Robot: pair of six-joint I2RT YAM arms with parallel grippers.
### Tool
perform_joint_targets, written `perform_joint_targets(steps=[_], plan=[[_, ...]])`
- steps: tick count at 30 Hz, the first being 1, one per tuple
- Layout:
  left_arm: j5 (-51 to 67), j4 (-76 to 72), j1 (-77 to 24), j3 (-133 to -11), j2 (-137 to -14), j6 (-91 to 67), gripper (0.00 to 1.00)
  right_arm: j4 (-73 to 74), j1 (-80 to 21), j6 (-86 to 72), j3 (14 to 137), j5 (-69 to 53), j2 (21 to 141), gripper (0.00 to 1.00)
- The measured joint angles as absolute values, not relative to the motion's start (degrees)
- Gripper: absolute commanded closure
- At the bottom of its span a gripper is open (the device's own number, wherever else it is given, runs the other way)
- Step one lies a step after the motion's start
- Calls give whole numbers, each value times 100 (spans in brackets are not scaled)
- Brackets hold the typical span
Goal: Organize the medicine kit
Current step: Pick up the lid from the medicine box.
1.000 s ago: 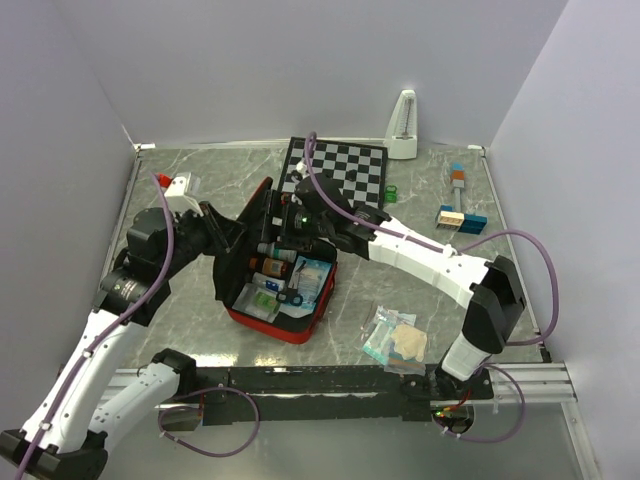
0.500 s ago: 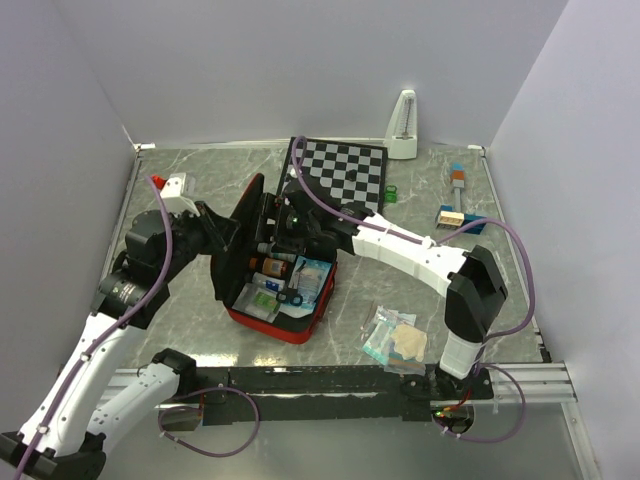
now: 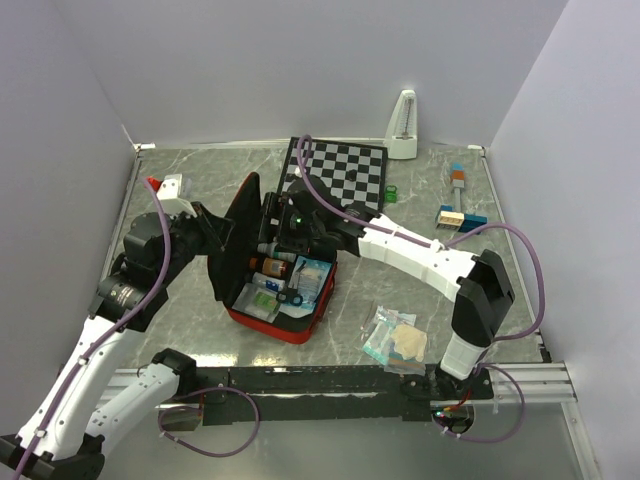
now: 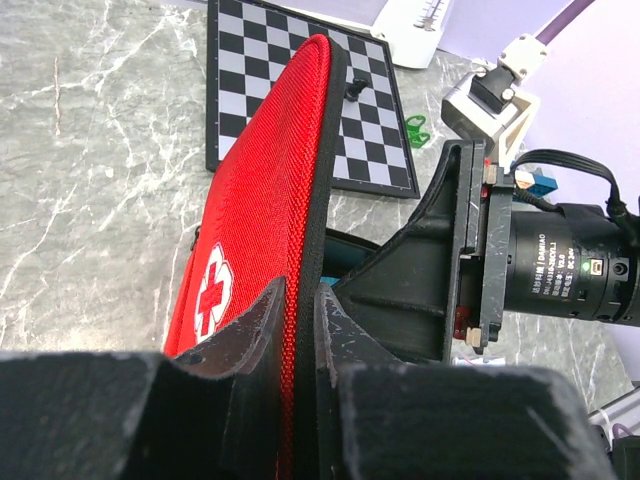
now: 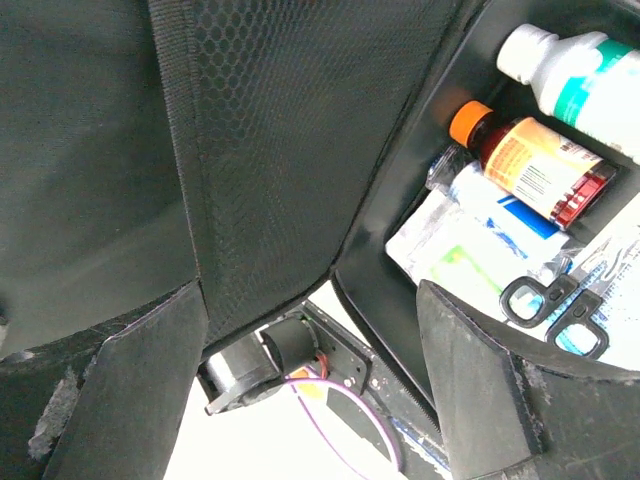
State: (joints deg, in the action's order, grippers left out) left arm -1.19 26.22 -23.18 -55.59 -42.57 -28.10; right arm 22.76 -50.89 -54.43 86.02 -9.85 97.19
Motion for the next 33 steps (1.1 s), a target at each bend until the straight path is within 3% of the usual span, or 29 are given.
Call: perform_joint_targets(steps=[26,33], plan=[[-163,2622,-2322,-5559,-4263,-2810,99,2563,-5087,-5240,8597,-939,9452,3],[-637,2687,-2322,-5548,-4195,-3061,99,3391,-5083,-4429,8412,-10,8823,3]])
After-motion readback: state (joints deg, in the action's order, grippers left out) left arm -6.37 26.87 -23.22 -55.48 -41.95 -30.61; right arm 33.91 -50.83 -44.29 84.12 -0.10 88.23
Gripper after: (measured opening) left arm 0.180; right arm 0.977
